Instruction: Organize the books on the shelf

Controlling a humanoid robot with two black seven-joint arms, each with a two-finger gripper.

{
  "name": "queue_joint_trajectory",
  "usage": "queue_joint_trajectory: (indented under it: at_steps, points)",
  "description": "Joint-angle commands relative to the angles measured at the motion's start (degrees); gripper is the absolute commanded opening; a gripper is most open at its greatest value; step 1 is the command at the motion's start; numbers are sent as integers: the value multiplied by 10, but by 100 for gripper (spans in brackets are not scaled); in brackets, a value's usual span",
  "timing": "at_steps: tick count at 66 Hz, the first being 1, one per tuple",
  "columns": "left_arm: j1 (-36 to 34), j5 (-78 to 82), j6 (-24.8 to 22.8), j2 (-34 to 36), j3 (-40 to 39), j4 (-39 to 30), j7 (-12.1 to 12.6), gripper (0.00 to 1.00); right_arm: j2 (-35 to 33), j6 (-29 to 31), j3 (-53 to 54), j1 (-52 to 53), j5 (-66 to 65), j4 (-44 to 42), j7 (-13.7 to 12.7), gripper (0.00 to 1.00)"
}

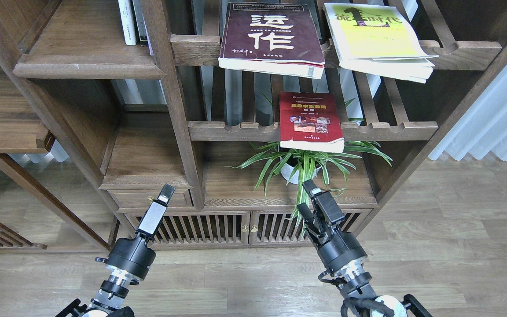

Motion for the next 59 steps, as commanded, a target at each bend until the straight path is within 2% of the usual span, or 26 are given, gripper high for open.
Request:
queue_joint_trajectory:
  at_steps: [1,17,23,28,37,59]
  points:
    - [2,0,0,-2,-6,0,-1,100,0,61,-7,29,0,-27,0,99]
    - [4,-1,0,-1,-16,-1,-1,100,0,41,-32,40,6,-27,-5,99]
    - [6,-1,0,-1,-18,-1,-1,100,0,54,-35,42,4,-30,-4,99]
    - [7,-1,0,-2,-18,-1,-1,100,0,88,-36,52,4,-32,-5,99]
    - [10,-1,0,-6,-13,-4,1,100,0,88,-37,83,4,-40,-6,99]
    - [19,-5,0,-9,-38,-10,-1,100,0,88,-57,74,3,-46,-6,99]
